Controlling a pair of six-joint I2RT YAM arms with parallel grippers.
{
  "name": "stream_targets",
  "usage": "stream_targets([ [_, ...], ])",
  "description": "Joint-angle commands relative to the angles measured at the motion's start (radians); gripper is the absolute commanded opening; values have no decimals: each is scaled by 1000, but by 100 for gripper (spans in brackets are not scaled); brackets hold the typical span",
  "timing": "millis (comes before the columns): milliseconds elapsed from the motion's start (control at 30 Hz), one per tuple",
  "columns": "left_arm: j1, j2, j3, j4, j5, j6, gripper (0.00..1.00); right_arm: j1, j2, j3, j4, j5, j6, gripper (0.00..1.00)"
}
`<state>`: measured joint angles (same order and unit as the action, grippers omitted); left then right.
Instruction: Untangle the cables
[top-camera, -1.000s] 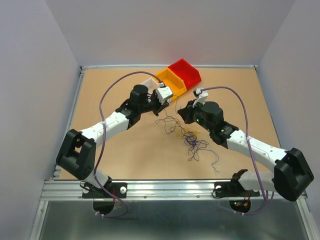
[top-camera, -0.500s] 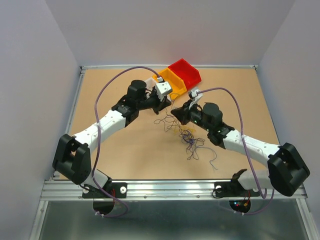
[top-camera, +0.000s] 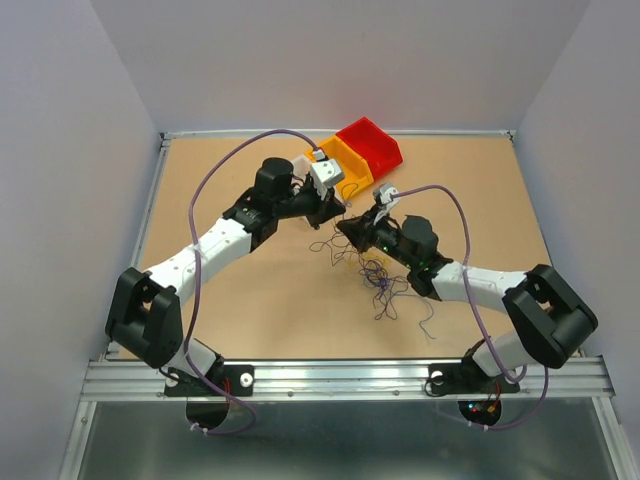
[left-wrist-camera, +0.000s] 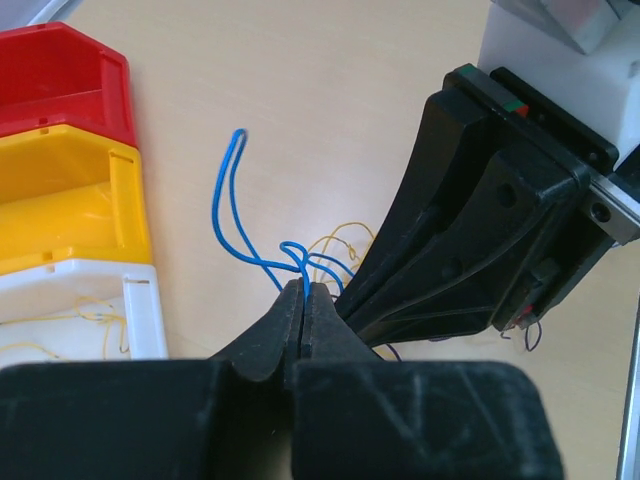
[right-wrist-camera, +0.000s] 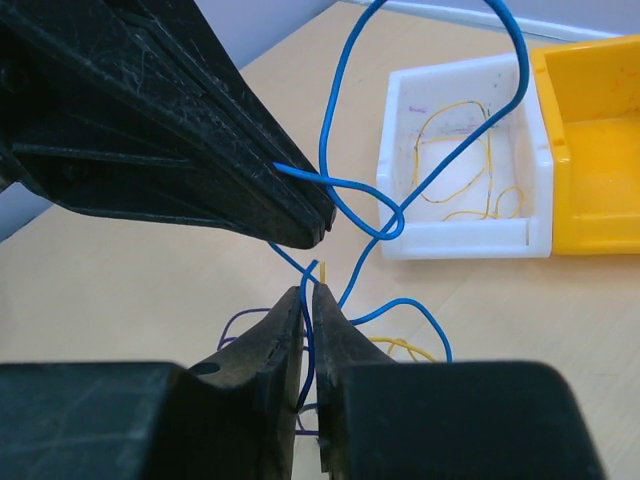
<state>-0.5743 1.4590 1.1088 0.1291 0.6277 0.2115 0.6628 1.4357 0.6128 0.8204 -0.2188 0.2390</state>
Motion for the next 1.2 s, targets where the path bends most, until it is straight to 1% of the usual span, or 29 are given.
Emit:
stream_targets([
  [0, 4, 3, 54, 20, 36, -27, 0, 4, 28, -25, 203, -2, -12, 15],
  [200, 4, 12, 63, 9, 47, -34, 0, 6, 58, -19, 246, -25, -20, 20],
  [500, 4, 31, 80, 1, 78, -49, 0, 6, 124, 27, 255, -34, -18, 21],
  [567, 4, 34, 83, 0, 83, -54, 0, 8, 143, 30, 260, -31, -18, 19],
  [600, 4, 34, 83, -2, 86, -57, 0, 8, 146, 34, 266, -27, -18, 12],
  [633, 4, 35, 85, -2, 90, -60, 0, 9, 153, 34, 267, -25, -18, 9],
  [700, 5, 35, 88, -3, 93, -63, 0, 9, 155, 27, 278, -25, -15, 1],
  [833, 13, 32, 83, 0, 112, -67, 0, 8, 143, -2, 316, -10, -9, 1],
  [867, 17, 28, 80, 4, 112, -66, 3, 8, 138, -7, 325, -10, -10, 1],
  [900, 24, 18, 74, 24, 113, -73, 15, 9, 126, -15, 330, -8, -7, 1],
  [967, 50, 6, 46, 52, 115, -83, 28, 9, 109, -36, 333, -2, -3, 1],
  [1000, 60, -2, 36, 67, 116, -90, 44, 9, 103, -44, 333, 4, -1, 1],
  [1067, 91, -26, 2, 124, 128, -116, 55, 9, 78, -56, 332, 38, 14, 1],
  [1100, 123, -35, -9, 142, 141, -124, 59, 8, 71, -71, 332, 47, 17, 1],
  [1133, 146, -52, -35, 183, 179, -144, 69, 8, 46, -77, 332, 64, 28, 1],
  [1167, 163, -60, -46, 205, 196, -150, 72, 8, 34, -85, 332, 74, 34, 1],
])
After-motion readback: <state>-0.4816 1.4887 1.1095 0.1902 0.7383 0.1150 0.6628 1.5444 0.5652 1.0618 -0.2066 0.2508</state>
